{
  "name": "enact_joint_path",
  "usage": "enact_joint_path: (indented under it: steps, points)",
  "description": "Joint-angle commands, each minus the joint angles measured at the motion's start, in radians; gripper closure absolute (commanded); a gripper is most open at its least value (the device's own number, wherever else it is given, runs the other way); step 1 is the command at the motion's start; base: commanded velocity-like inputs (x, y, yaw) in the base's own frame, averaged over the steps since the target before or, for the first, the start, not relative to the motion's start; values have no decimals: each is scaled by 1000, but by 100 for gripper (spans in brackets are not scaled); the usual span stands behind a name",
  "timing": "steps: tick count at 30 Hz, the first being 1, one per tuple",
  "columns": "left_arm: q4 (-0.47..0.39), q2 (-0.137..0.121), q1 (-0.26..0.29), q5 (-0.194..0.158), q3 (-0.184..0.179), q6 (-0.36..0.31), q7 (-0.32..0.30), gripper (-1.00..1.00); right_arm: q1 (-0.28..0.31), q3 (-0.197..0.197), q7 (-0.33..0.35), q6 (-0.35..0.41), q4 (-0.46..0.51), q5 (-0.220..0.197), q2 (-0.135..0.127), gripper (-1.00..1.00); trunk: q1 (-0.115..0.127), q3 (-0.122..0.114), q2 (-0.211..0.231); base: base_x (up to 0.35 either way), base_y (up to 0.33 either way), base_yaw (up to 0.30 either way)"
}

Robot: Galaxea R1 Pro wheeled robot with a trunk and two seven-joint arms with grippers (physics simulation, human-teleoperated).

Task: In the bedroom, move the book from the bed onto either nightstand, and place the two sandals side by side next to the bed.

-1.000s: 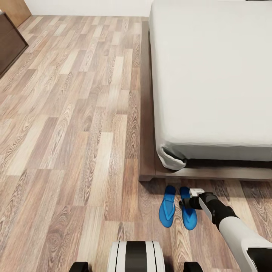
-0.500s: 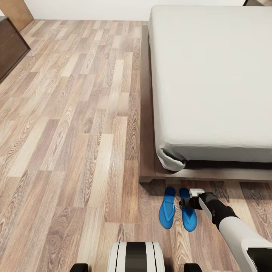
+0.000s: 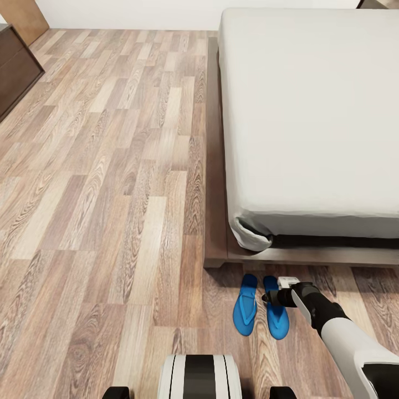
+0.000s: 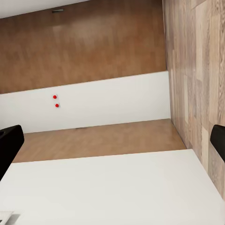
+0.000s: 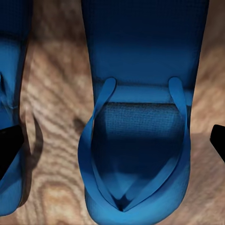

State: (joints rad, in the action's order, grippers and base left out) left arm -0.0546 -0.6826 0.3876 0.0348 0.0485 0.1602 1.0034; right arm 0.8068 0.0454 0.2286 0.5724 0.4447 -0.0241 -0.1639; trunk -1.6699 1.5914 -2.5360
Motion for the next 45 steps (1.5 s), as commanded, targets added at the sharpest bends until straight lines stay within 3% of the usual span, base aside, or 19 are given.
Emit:
enact_joint_path:
  steps: [1, 21, 25, 38, 45]
  points:
    - [1, 0, 1, 4, 5, 6, 1, -100, 0, 5, 2, 4, 2, -2, -1, -100, 0, 1, 0, 0, 0, 0]
    - [1, 0, 1, 4, 5, 6, 0, -100, 0, 7, 4, 4, 2, -2, -1, -100, 0, 1, 0, 0, 0, 0]
    - [1, 0, 1, 4, 5, 6, 0, -100, 0, 8, 5, 4, 2, -2, -1, -100, 2, -15, 1, 0, 0, 0]
    - [1, 0, 1, 4, 5, 6, 0, -100, 0, 8, 5, 4, 2, -2, -2, -100, 2, -15, 1, 0, 0, 0]
    - [1, 0, 1, 4, 5, 6, 0, -100, 0, 8, 5, 4, 2, -2, -2, -100, 5, -38, 2, 0, 0, 0]
